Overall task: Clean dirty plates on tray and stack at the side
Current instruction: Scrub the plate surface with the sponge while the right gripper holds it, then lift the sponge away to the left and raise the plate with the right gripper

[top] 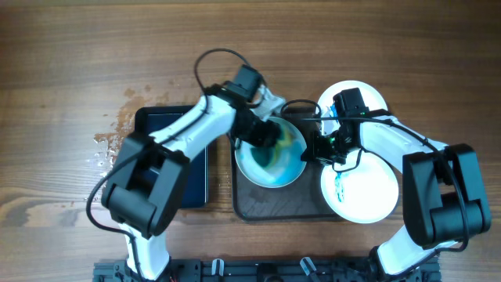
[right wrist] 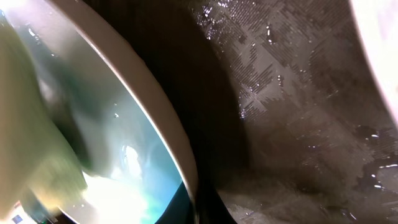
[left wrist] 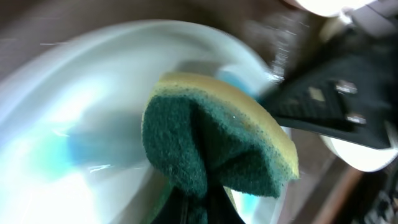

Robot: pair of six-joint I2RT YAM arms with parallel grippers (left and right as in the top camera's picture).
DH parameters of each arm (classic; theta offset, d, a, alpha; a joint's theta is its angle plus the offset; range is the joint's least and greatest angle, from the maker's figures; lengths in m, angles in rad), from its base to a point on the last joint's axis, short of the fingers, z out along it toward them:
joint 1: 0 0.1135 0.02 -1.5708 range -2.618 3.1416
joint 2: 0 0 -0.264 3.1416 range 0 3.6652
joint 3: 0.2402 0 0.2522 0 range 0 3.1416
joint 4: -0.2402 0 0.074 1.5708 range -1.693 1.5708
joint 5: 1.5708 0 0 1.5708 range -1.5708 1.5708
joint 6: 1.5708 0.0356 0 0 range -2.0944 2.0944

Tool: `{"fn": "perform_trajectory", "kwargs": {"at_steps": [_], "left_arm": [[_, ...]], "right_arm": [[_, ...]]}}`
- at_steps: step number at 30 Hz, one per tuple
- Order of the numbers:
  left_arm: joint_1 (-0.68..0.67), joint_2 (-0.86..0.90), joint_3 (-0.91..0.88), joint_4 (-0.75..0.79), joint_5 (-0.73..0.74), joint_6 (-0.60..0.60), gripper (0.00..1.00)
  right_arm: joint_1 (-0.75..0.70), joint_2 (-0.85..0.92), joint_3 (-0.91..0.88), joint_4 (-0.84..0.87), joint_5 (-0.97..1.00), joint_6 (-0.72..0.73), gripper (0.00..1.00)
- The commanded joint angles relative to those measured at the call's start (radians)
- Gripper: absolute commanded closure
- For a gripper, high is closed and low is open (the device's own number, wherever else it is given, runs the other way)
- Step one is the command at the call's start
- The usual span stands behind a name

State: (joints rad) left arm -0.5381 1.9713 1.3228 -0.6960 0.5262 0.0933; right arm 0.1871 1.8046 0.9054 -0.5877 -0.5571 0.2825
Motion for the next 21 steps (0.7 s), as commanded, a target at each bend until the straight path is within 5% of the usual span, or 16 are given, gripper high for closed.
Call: {"fn": "perform_trajectory", "kwargs": {"at_steps": [1,10,17,21], "left_arm": [[-0.069,0.011,0.022,0.004,0.068,0.05,0.96],[0.056,0.003,0.055,0.02,0.057,-0.067,0.96],[0.054,-0.125,0.232,-0.186,-0.097,-0.19,0.96],[0.095,-0.138,0.232,-0.28,-0.504,-0.457,0.96]], "right_arm": [[0.006,0.037,-0.027,-0.008,0.077,-0.021,0.95],[0.006,0.037,-0.027,-0.005,0.078,-0.029,0.96],[0.006,0.037,-0.027,0.007,0.092,-0.029,0.96],[0.006,0.037,-0.027,0.014,0.108,-0.037,0.96]]}}
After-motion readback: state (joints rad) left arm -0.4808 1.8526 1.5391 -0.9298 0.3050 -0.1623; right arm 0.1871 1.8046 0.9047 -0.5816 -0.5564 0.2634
